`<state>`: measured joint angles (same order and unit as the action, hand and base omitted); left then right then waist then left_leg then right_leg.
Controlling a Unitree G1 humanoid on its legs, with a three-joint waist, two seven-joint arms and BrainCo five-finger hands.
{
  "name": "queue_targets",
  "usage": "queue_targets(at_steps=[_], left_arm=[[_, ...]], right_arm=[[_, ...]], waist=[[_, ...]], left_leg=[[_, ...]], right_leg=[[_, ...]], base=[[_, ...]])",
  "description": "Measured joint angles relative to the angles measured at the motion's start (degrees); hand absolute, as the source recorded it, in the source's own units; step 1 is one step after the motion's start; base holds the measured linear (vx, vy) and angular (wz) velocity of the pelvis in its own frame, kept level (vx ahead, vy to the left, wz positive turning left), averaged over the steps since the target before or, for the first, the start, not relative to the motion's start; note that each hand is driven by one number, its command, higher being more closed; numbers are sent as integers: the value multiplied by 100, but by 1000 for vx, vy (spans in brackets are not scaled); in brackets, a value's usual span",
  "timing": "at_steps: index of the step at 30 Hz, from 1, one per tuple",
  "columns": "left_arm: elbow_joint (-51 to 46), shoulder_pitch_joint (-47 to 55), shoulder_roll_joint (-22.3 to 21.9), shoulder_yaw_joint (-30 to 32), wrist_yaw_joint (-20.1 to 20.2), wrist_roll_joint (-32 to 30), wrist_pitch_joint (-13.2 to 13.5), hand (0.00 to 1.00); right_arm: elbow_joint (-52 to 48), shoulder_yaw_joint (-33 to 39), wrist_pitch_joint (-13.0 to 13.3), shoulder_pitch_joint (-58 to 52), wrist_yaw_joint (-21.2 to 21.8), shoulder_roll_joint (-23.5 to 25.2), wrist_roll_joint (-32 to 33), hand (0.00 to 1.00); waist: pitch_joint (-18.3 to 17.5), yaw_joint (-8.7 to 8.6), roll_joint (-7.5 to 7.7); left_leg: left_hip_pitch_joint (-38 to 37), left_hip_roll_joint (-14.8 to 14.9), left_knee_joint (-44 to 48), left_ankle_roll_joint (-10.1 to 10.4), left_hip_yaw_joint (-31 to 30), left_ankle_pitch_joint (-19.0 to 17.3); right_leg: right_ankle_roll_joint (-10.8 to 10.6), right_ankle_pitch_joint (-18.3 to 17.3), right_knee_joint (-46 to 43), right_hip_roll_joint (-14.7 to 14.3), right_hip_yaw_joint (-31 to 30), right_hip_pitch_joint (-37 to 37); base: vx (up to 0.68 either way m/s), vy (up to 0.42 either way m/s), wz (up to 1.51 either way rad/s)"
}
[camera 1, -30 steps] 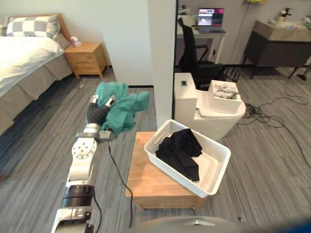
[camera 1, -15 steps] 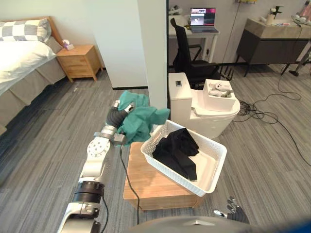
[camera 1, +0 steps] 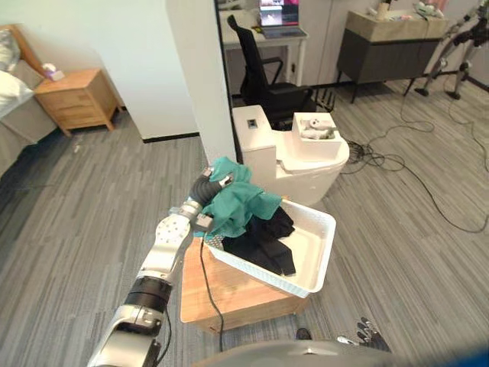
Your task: Tidy the bed and pick cloth on bed and put in laundry
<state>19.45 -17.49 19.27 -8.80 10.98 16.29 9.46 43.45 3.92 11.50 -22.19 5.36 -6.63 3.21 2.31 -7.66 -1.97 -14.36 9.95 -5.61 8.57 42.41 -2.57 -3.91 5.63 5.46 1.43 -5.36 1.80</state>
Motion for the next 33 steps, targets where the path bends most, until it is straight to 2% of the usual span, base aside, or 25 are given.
queue_targets(at_steps=[2, 5, 9, 12, 13, 17, 19, 22, 24, 27, 31, 33], left_arm=[[62, -142, 0, -27, -148, -3, 0, 100], [373, -647, -10, -100, -403, -24, 16, 100], [686, -1195, -6, -222, -725, -191, -17, 100], [842, -1501, -36, -262, -771, -192, -66, 100], [926, -1584, -43, -260, -788, -192, -142, 100], [1184, -1582, -112, -265, -862, -228, -344, 100], [1414, -1519, -151, -236, -860, -217, -496, 100], [1510, -1302, -221, -177, -854, -208, -576, 100], [1556, -926, -342, -128, -846, 11, -687, 100], [1559, -370, -523, 84, -848, 130, -687, 100], [1745, 214, -801, 354, -889, 738, -626, 100], [1825, 403, -891, 518, -897, 932, -632, 100]], right_arm=[[-45, -17, 48, 27, 42, 2, 42, 0], [-51, -80, 99, 258, 110, 17, 159, 0], [-133, -148, 157, 468, 211, -3, 315, 0], [-309, -228, 242, 487, 277, -33, 348, 0], [-376, -246, 267, 517, 297, -57, 350, 0], [-505, -370, 270, 685, 286, -97, 461, 0], [-720, -445, 273, 737, 278, -113, 518, 0], [-852, -467, 277, 834, 216, -114, 569, 0], [-958, -471, 275, 893, 97, -119, 572, 0], [-1051, -487, 272, 892, 21, -119, 634, 0], [-1095, -517, 263, 892, -101, -105, 684, 0], [-1102, -517, 264, 892, -105, -105, 686, 0]], waist=[[60, -62, 29], [414, -140, 124], [771, -229, 160], [976, -251, 167], [1112, -253, 175], [1277, -254, 170], [1421, -224, 193], [1521, -214, 180], [1580, -151, 159], [1616, -61, 114], [1641, 98, 100], [1642, 109, 98]], left_leg=[[140, -3, 4, 3, 125, 1], [382, 22, 160, 5, 267, -26], [696, 66, 328, 4, 451, -36], [958, 147, 591, -13, 509, -117], [975, 193, 694, -14, 561, -176], [1238, 321, 1036, -24, 582, -370], [1371, 385, 1218, -43, 564, -440], [1506, 427, 1347, -78, 484, -487], [1570, 435, 1397, -104, 403, -502], [1650, 436, 1422, -108, 262, -504], [1686, 434, 1421, -142, 9, -492], [1710, 408, 1392, -165, -76, -480]], right_leg=[[4, 48, -4, -40, -141, 210], [11, 55, -180, -85, -289, 566], [51, 86, -274, -140, -485, 967], [53, 86, -373, -145, -539, 1215], [53, 86, -387, -163, -566, 1226], [55, 88, -443, -188, -626, 1433], [57, 93, -490, -180, -609, 1522], [59, 88, -544, -154, -520, 1592], [61, 85, -555, -121, -454, 1597], [68, 53, -577, -77, -325, 1596], [64, -166, -847, -11, -83, 1596], [67, -219, -902, 30, 17, 1596]], base=[[-30, -32, -39], [-44, -62, -31], [-23, -59, -27], [-40, -61, -14], [-43, -42, -14], [-72, -56, -8], [-73, -61, 5], [-56, -54, 14], [-53, -42, 18], [-46, -42, 21], [-37, -44, 33], [-13, -28, 28]])
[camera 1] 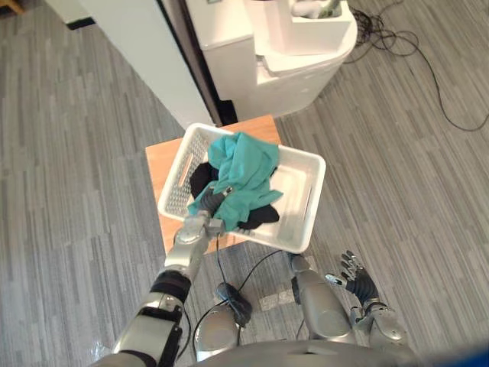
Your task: Tidy the bed and pick cloth on bed and put in laundry
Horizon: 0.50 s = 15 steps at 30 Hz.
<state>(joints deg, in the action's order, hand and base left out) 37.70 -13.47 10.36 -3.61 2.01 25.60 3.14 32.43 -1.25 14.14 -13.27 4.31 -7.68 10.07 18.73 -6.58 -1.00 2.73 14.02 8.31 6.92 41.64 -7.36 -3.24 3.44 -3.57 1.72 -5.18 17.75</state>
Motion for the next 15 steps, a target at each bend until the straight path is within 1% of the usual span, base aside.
queue_targets(at_steps=[2, 3, 4, 5, 7, 8, 9, 10, 12, 15], left_arm=[[153, 221, -104, 167, -6, 130, 23, 100], [245, 358, -127, 174, -35, 269, 27, 100], [344, 522, -187, 204, -89, 333, 50, 100], [365, 552, -207, 219, -104, 342, 60, 100], [445, 757, -354, 326, -253, 527, 110, 100], [463, 800, -373, 341, -275, 553, 116, 100], [475, 865, -418, 385, -340, 625, 118, 100], [475, 890, -478, 405, -456, 670, 157, 0], [474, 926, -539, 416, -539, 706, 242, 0], [449, 959, -547, 424, -832, 715, 404, 0]], right_arm=[[3, 1, 0, -2, -9, 1, 2, 0], [7, 2, 0, -3, -15, 6, 6, 0], [21, 2, 0, -8, -36, 6, 7, 0], [24, 1, 0, -7, -43, 6, 7, 0], [18, 1, 1, 6, -75, 6, 6, 0], [21, -1, 1, 7, -82, 6, 5, 0], [39, -13, 0, 5, -101, 5, 7, 0], [67, -14, 1, 6, -103, 2, 17, 0], [84, -51, 1, 7, -102, 0, 43, 0], [94, -98, 0, 7, -64, -3, 47, 0]], waist=[[4, 21, -8], [13, 49, -23], [19, 126, -35], [22, 139, -40], [50, 167, -91], [50, 179, -93], [48, 226, -96], [48, 273, -96], [43, 296, -99], [29, 300, -103]], left_leg=[[23, -31, -19, -14, -101, 14], [37, -42, -30, -16, -160, 17], [23, -47, -42, -13, -178, 18], [23, -47, -46, -13, -186, 19], [18, -80, -139, 2, -295, 83], [18, -85, -153, 1, -301, 104], [13, -96, -165, 14, -298, 144], [12, -106, -183, 16, -292, 199], [-6, -108, -214, 24, -293, 270], [-96, -95, -222, 25, -289, 345]], right_leg=[[-3, -51, -48, 50, 113, 0], [-10, -100, -96, 65, 145, 0], [-5, -145, -140, 73, 182, 0], [3, -156, -146, 77, 206, 0], [6, -213, -180, 111, 324, 1], [11, -221, -187, 116, 343, 1], [31, -235, -204, 119, 382, 0], [55, -251, -225, 132, 442, -3], [84, -270, -252, 135, 486, -34], [111, -289, -264, 131, 566, -138]], base=[[9, -11, 28], [31, -2, 20], [28, -2, 17], [34, -6, 14], [48, -13, 23], [51, -15, 16], [31, -25, 10], [22, -29, 11], [4, -28, 15], [-17, -38, 7]])
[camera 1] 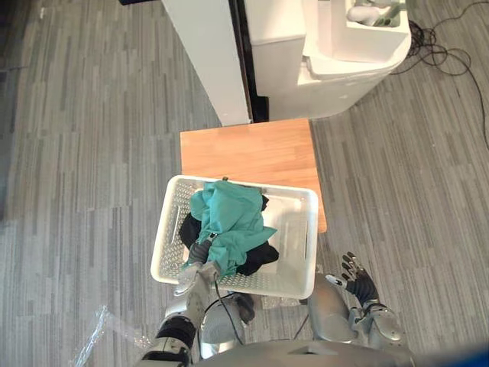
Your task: Tidy the bed and pick cloth on bed and put in laundry
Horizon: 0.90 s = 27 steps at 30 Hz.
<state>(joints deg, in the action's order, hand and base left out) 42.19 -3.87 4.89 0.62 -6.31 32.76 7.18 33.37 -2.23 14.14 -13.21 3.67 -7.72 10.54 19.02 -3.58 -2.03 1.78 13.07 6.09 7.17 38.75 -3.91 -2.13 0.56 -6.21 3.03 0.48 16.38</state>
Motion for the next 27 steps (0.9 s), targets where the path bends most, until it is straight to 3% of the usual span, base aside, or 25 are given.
queue_targets(at_steps=[3, 7, 11, 19, 27], left_arm=[[-255, -130, 116, 205, -305, -13, 28, 0], [-785, -473, 747, 582, -367, 53, 63, 0], [-1083, -820, 1187, 967, -211, 403, 64, 0], [-1905, -1122, 1413, 1476, 330, 487, 75, 0], [-2417, -573, 1410, 1579, 904, 372, -578, 0]], right_arm=[[23, -2, -5, -6, 50, -1, 1, 0], [21, -2, -15, -64, 116, 5, 71, 0], [-45, 64, -13, -263, 186, 28, 167, 0], [21, 293, -16, -611, 299, 119, -83, 0], [238, 492, -125, -929, 330, 257, -513, 0]], waist=[[-51, -7, -2], [-107, -14, 60], [-238, -20, 132], [-601, -47, 152], [-1078, -54, 117]], left_leg=[[-100, 12, -33, 6, -6, 44], [-113, 12, -175, -8, -4, 70], [-114, -3, -194, -15, 4, 74], [-526, -4, -318, -20, 16, 108], [-1108, -49, -569, 2, 15, 118]], right_leg=[[8, -8, -8, -14, 36, -99], [-18, -13, -16, -45, 62, -80], [-27, 72, 35, -43, 50, -88], [-25, 98, 224, -75, 49, -559], [-65, 153, 645, -86, 165, -1324]], base=[[-64, -44, 6], [-113, -38, 8], [-52, -18, -2], [24, 7, 1], [0, 9, 6]])
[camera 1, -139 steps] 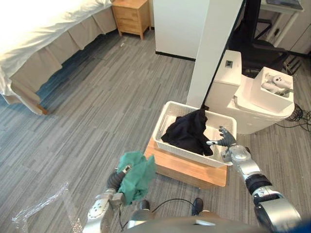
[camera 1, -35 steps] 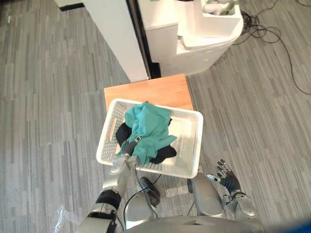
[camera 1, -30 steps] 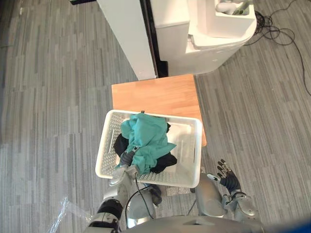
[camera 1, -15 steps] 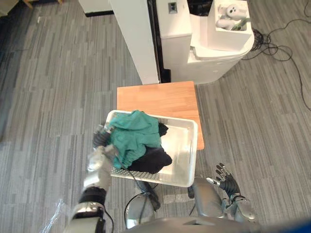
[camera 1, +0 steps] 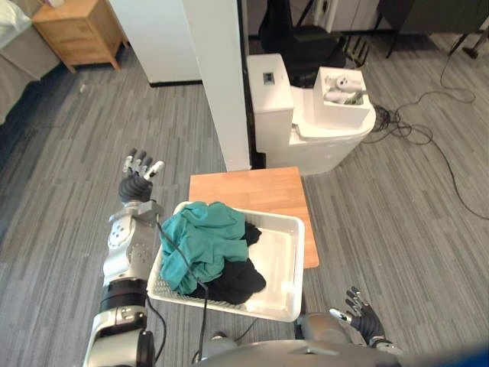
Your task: Tidy the bed and pick cloth on bed and put in laundry
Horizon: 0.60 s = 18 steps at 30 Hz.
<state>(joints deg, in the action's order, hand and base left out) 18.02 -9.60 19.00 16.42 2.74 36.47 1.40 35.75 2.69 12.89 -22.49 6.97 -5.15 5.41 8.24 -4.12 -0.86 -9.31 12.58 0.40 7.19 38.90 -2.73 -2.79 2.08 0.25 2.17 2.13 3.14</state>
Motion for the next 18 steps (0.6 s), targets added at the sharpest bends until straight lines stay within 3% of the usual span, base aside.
queue_targets(at_steps=[4, 5, 12, 15, 18], left_arm=[[-224, 307, -1, 244, 59, 53, 15, 0], [-373, 337, 0, 403, 59, 110, 42, 0], [-1095, 393, 270, 1134, -474, 711, 191, 0], [-1118, 458, 268, 1608, -817, 1024, 92, 0], [-1032, 850, 258, 1886, -819, 1249, -133, 0]], right_arm=[[279, 107, -13, -38, -4, 1, -24, 0], [335, 128, -17, -38, -5, -1, -50, 0], [844, 319, -176, -35, -27, -54, -231, 0], [971, 429, -296, -9, -26, -59, -232, 0], [1097, 565, -340, 39, -22, -50, -237, 0]], waist=[[-260, 42, -61], [-353, 53, -3], [-555, 102, -117], [-603, 189, -123], [-625, 218, -141]], left_leg=[[-73, 0, -41, 41, -25, -24], [-80, -3, -42, 41, -30, -24], [-173, 9, -42, 42, -193, -25], [-181, 13, -34, 43, -279, -24], [-179, 14, -36, 46, -386, -16]], right_leg=[[-11, 48, 227, -4, 27, -186], [-15, 102, 303, -1, 27, -233], [-4, 169, 515, 1, 158, -518], [-3, 168, 516, 7, 218, -576], [4, 161, 518, 21, 375, -626]], base=[[-28, -12, 8], [-31, -23, 4], [-35, -30, 11], [-36, -32, 9], [-36, -37, 17]])
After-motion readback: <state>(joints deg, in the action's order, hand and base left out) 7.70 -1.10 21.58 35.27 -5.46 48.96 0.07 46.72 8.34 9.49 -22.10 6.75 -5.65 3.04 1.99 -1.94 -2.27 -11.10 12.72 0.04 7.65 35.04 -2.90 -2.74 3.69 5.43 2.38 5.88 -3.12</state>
